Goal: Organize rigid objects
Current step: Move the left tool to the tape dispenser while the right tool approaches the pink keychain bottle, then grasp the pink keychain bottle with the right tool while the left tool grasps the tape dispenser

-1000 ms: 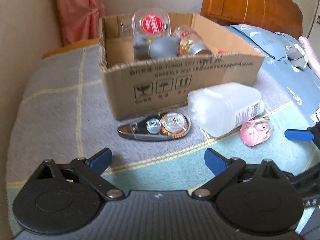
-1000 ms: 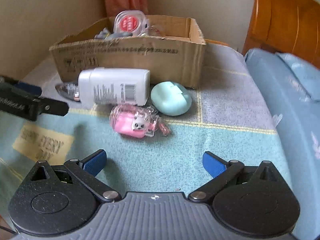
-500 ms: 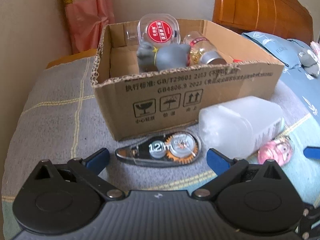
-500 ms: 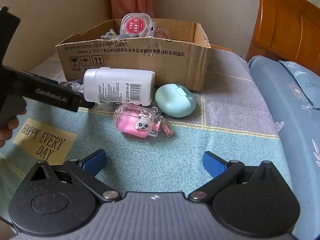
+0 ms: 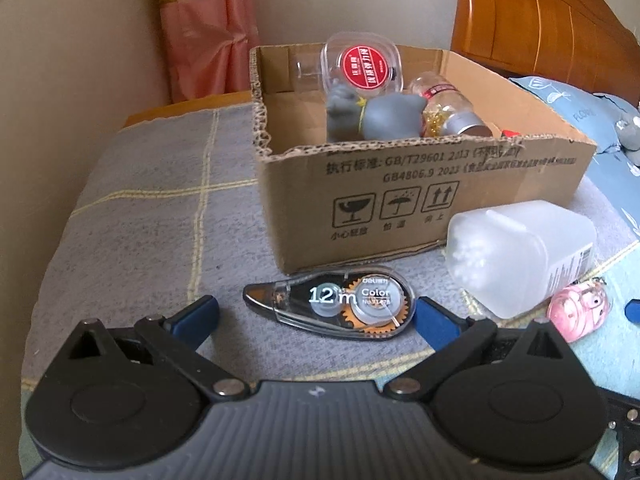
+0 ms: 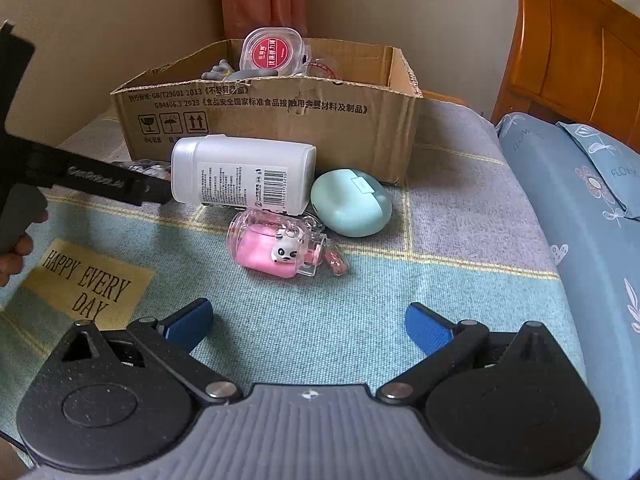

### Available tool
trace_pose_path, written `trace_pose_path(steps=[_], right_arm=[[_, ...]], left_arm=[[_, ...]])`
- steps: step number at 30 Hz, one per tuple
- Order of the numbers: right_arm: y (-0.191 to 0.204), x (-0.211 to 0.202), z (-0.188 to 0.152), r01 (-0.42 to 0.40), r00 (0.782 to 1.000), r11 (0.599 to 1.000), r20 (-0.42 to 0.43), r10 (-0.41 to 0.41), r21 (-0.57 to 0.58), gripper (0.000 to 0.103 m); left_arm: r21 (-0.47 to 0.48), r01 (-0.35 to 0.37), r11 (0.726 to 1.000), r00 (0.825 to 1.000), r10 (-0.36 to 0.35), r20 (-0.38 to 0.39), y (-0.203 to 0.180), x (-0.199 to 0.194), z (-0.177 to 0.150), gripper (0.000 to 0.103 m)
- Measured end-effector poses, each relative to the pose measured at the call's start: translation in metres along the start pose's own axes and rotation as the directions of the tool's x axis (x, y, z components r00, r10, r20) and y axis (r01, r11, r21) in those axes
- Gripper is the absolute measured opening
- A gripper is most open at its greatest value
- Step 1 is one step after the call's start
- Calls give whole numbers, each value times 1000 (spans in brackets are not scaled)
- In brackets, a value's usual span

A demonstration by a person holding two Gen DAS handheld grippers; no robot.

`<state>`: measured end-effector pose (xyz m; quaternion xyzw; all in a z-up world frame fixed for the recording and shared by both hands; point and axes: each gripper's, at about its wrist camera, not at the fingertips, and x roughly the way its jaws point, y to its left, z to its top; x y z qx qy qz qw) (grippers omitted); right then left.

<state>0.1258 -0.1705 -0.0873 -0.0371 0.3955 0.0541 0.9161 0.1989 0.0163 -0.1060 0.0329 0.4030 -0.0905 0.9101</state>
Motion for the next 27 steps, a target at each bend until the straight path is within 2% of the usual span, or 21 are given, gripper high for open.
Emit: trace_pose_path(steps=[8, 16, 21, 23, 27], right_arm=[[1, 0, -1, 2, 1000, 1000, 11, -2, 2, 103], [7, 4, 2, 2, 999, 1000, 37, -2, 4, 103], [22, 5, 10, -10, 998, 1000, 57, 12, -27, 89], [28, 4, 12, -34, 998, 999, 58, 36, -43, 87], [33, 7, 19, -21, 997, 999, 72, 24, -43, 86]], left_arm=[[-35, -43, 998, 999, 43, 17, -7, 3, 2, 102], [-30, -34, 999, 999, 35, 19, -4, 5, 4, 102], [-28, -32, 999, 999, 33, 20, -4, 6, 4, 102], [-27, -31, 999, 999, 31, 20, -4, 6, 5, 102], [-27, -30, 999, 999, 30, 21, -4, 5, 4, 102]])
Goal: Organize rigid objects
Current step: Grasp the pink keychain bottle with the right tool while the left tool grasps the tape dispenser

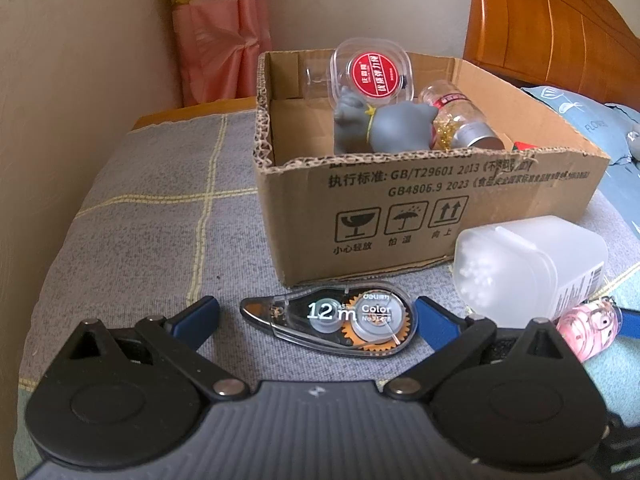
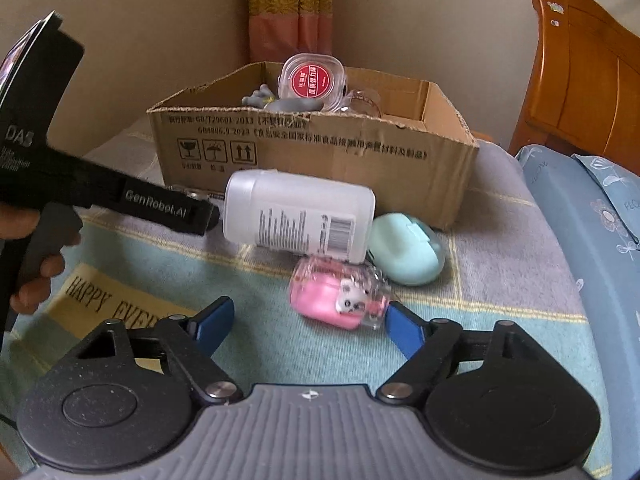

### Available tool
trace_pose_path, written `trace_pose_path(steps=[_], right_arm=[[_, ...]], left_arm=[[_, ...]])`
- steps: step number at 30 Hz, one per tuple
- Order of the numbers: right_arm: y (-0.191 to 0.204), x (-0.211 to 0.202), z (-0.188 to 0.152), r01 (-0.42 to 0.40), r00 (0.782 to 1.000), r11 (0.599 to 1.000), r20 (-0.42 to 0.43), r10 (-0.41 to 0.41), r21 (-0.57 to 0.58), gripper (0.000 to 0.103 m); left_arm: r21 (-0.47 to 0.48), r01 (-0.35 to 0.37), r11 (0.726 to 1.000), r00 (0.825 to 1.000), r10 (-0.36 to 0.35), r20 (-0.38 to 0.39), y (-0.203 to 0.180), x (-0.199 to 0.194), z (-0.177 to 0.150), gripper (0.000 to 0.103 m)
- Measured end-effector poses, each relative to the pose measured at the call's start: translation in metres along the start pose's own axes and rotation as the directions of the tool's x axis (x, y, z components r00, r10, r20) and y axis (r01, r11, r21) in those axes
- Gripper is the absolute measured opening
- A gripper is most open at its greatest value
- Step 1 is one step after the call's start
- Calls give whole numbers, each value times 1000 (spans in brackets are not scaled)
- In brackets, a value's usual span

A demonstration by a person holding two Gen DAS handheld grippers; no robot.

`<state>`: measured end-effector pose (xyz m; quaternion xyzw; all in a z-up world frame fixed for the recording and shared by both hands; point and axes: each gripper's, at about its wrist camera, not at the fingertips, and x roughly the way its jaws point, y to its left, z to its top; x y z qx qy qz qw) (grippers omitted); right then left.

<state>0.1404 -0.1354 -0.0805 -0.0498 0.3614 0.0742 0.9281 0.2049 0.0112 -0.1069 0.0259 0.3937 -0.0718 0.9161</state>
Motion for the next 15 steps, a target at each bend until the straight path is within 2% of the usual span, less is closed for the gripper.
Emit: trace_pose_path(steps=[3, 6, 10, 15], right_arm=[[1, 6, 7, 17, 1000, 1000, 1, -17, 2, 79], [-1, 7, 8, 48, 999, 999, -3, -48, 6, 59], [-8, 3, 5, 36, 999, 999, -5, -36, 21, 57], [-12, -8, -3, 16, 1000, 1000, -11, -16, -8, 57]], left_arm=[[0, 1, 1000, 1000, -1, -1, 0, 0, 0, 102], [4, -4, 1000, 1000, 4, 1, 0, -2, -1, 101], [41, 18, 999, 1000, -19, 15, -2, -7, -3, 89], [64, 50, 997, 999, -50, -2, 2, -15, -8, 89]])
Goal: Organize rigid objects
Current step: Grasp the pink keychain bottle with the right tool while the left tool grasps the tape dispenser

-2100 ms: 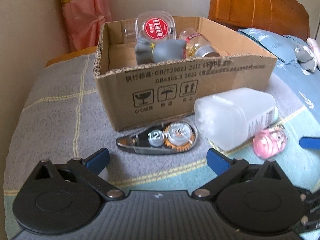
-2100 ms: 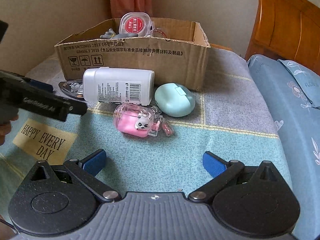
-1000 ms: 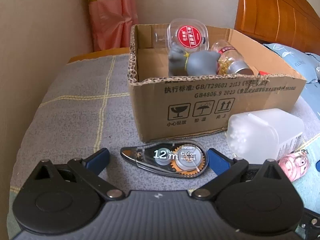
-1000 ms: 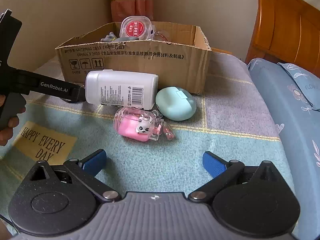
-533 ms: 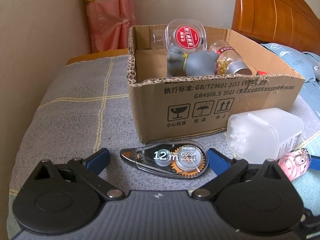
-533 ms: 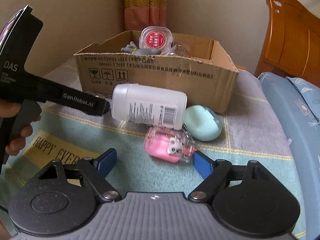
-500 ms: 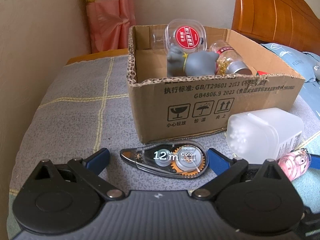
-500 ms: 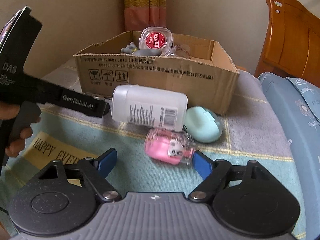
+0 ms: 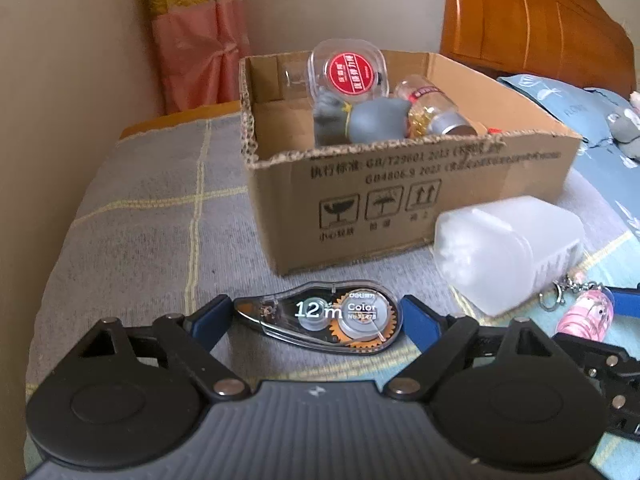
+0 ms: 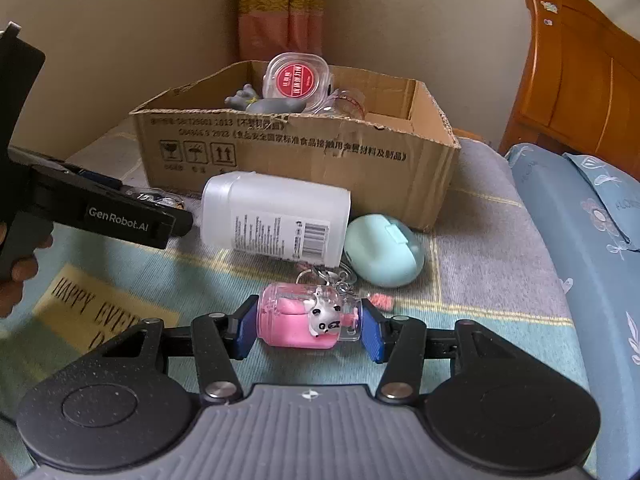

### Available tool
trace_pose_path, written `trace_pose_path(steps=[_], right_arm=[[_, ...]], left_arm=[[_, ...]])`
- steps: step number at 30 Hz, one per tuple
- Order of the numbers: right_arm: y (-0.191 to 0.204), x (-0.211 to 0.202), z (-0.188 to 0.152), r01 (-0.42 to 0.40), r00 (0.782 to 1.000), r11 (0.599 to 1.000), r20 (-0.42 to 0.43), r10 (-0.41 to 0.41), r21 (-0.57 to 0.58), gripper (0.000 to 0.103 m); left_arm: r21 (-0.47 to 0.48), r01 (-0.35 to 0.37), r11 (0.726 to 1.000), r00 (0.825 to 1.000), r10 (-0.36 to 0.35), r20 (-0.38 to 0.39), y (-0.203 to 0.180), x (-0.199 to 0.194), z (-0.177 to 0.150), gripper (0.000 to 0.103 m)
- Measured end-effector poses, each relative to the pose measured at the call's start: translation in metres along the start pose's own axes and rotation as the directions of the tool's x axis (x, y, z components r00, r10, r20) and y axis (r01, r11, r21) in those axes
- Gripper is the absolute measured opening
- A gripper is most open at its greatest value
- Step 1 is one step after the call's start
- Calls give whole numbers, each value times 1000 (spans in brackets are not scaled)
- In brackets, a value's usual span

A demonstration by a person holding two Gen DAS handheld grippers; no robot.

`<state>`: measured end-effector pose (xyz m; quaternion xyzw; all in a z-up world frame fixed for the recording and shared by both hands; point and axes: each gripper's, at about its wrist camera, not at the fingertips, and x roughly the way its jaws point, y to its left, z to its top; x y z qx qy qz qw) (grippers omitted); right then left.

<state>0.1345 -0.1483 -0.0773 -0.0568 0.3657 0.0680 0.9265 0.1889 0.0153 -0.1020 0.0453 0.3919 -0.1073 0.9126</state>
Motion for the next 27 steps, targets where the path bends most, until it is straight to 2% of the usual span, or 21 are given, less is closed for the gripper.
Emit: trace_pose_path(steps=[7, 12, 14, 16, 27], right_arm=[[-8, -16, -15, -46, 999, 998, -20, 45, -34, 57], [-15, -25, -22, -62, 998, 997, -34, 60, -43, 57], [-14, -26, -23, -66, 997, 997, -35, 64, -47, 57], [-14, -26, -23, -65, 997, 997, -33, 63, -51, 57], [-15, -23, -22, -70, 997, 997, -26, 70, -25, 59]], left_arm=[[46, 32, 998, 999, -31, -24, 3, -24, -21, 89], [41, 45, 998, 999, -44, -23, 10, -33, -33, 93], [35, 48, 998, 999, -47, -27, 13, -30, -31, 99], [38, 50, 998, 999, -49, -20, 14, -28, -32, 101], [112, 118, 987, 993, -114, -39, 19, -23, -27, 101]])
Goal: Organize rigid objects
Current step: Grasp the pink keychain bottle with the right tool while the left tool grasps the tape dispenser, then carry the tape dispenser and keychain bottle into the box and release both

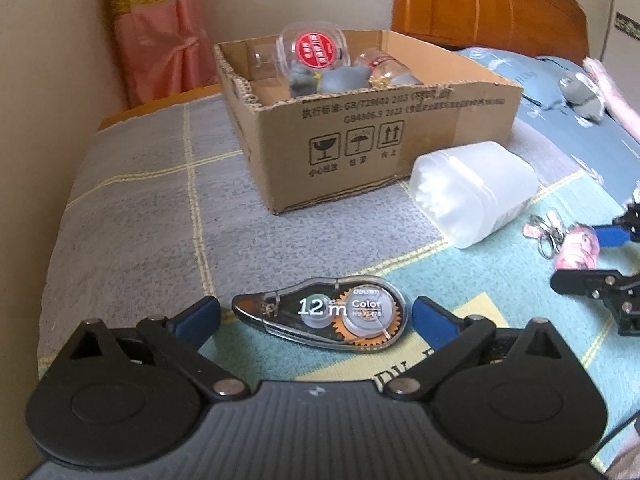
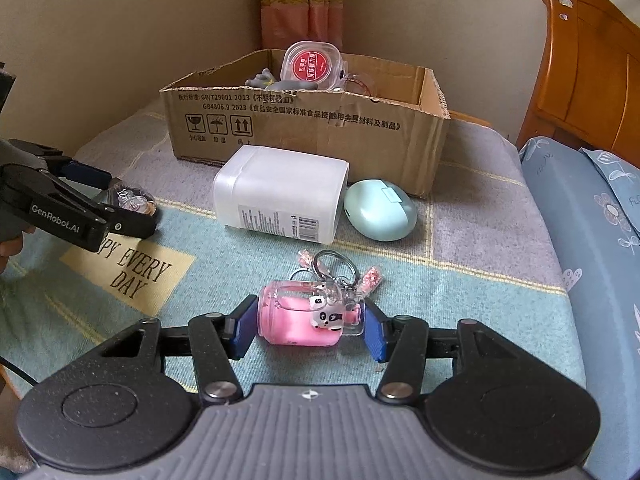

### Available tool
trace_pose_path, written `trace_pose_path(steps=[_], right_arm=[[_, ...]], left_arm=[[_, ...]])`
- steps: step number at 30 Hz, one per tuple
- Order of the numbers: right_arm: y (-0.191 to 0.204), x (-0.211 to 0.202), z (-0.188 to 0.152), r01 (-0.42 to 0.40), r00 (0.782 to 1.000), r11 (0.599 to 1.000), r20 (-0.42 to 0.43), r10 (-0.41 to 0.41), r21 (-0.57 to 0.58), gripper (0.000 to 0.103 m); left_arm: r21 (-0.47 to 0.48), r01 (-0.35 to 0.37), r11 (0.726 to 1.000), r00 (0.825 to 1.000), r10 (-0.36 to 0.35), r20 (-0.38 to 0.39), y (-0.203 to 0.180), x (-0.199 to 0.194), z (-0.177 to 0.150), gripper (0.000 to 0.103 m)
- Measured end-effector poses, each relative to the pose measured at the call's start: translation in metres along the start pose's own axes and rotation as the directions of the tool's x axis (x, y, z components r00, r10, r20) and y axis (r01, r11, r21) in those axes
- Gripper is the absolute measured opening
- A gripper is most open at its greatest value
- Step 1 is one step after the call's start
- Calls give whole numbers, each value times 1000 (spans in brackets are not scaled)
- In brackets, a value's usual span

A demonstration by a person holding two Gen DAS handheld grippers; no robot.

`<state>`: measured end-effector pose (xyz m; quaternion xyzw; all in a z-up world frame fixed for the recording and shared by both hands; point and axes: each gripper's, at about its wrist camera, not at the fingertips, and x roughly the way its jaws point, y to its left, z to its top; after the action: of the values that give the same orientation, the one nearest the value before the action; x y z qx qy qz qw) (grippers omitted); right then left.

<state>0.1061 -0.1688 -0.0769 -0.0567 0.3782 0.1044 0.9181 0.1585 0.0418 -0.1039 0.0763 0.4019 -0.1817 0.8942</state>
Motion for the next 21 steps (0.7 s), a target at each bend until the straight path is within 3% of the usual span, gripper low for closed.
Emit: trace_pose_path(steps=[4, 7, 15, 21], right_arm=[[1, 2, 2, 2, 1000, 1000, -1, -2, 9, 59], [1, 2, 2, 1, 1000, 1000, -2, -1, 2, 58], [-4, -5, 9, -39, 999, 999, -8, 38, -34, 56], [-15, -20, 25, -86, 996, 992, -3, 86, -90, 56]], left_arm=[[30, 29, 999, 1000, -28, -11, 0, -1, 1, 99], [55, 49, 997, 999, -49, -14, -1, -1, 4, 90], [65, 95, 993, 993, -90, -75, -5, -2, 14, 89], [110, 109, 988, 992, -102, -69, -15, -21, 27, 89]])
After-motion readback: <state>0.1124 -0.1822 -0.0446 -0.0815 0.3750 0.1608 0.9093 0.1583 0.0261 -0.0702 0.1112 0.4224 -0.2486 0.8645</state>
